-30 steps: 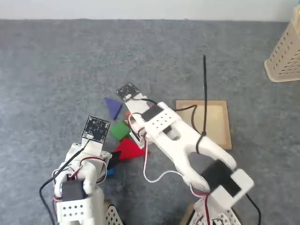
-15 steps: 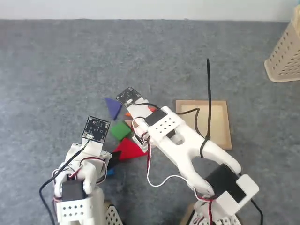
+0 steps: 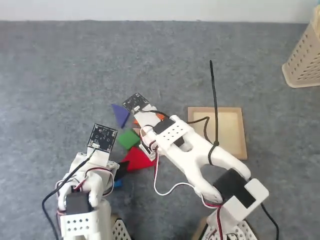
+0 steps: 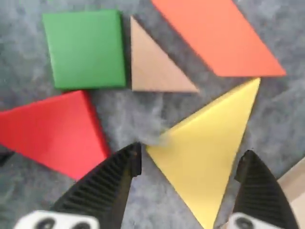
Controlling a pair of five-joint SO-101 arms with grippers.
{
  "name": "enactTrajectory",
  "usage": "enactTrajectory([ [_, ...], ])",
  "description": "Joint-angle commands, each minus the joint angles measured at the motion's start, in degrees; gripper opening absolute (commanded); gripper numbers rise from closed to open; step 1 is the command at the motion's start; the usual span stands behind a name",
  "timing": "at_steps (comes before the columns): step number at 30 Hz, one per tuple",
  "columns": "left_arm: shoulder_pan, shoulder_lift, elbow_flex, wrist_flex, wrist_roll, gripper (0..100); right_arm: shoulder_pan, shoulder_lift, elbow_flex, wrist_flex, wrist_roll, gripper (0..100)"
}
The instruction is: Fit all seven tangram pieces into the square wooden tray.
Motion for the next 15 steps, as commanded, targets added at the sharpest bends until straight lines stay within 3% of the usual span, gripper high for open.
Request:
enactTrajectory([
  [1,0.1,-0.8,-0.3,0.0,-0.1,35,0.0,-1.1,-0.5,-0.9,0.4,31.4],
  [15,0.1,-0.8,-0.3,0.0,-0.1,35,0.0,-0.1,-0.1,-2.6,-2.4,31.1],
])
